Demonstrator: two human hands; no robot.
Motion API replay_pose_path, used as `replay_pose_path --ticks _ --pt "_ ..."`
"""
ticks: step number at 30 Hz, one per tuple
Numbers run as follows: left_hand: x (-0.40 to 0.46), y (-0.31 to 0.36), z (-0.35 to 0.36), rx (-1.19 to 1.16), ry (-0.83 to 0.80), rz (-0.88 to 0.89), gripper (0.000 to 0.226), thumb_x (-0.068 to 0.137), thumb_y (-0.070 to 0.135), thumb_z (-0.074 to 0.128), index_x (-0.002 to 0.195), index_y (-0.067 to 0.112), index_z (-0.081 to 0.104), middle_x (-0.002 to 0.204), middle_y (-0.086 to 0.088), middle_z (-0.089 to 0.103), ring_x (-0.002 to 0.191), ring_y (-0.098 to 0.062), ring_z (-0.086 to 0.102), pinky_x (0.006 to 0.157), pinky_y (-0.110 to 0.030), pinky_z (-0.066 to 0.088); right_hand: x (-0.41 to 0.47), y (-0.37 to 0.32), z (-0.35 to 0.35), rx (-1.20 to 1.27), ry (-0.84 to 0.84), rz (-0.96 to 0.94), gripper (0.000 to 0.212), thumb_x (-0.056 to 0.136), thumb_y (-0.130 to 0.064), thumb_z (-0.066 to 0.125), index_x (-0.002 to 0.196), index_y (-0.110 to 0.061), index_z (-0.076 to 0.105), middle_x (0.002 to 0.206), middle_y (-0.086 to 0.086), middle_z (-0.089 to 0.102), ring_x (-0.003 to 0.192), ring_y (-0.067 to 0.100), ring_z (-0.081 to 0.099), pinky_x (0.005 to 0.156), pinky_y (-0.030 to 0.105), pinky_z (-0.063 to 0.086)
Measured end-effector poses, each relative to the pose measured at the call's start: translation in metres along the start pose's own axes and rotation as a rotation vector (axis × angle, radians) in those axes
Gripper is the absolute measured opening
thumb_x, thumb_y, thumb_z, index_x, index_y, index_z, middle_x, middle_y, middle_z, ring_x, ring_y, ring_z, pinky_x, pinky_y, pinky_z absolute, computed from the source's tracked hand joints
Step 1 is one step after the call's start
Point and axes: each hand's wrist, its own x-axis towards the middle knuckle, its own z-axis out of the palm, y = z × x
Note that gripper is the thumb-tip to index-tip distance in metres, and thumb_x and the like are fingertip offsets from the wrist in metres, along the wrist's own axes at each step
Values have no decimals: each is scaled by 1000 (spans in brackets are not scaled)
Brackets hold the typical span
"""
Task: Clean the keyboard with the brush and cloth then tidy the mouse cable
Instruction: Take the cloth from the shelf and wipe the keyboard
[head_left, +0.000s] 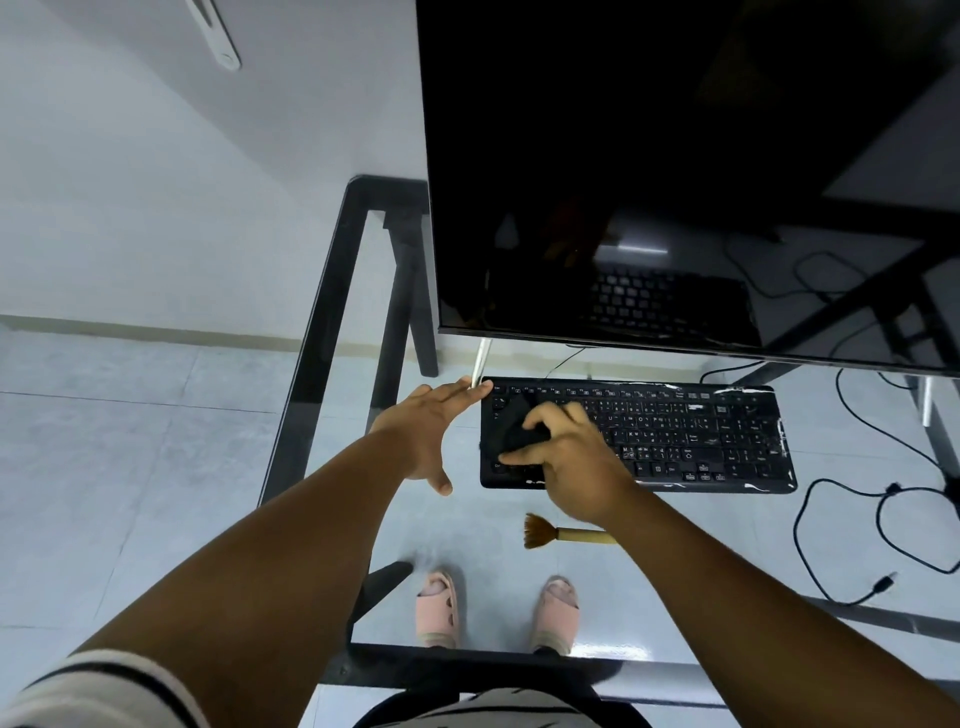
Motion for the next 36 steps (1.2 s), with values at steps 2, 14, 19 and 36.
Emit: replay_pose_path --ticks 2,14,19,36 --pt "0 1 0 5 -3 -7 140 58 34 92 145 54 -16 161 19 -5 150 -26 5 107 -50 40 0 16 -5 42 46 49 58 81 11 56 103 -39 76 118 -4 52 101 20 37 91 43 46" --pt "-1 2 1 8 -14 -31 141 58 33 92 143 56 -19 160 22 -9 150 -24 3 107 -50 40 -11 23 -2 23 220 155 49 77 10 58 89 -32 80 110 -2 55 97 23 41 87 41 49" --pt "0 2 1 8 -10 -28 141 59 32 92 143 56 -19 160 21 -9 150 -24 3 108 -51 39 -14 14 7 31 266 132 51 74 12 56 93 -31 78 109 0 55 95 23 42 81 39 50" --pt "-1 3 3 7 -4 -28 140 60 32 92 145 53 -18 161 19 -8 150 -26 2 110 -51 36 -4 -7 5 -72 67 16 60 79 6 56 115 -41 68 121 -4 47 106 24 41 90 40 45"
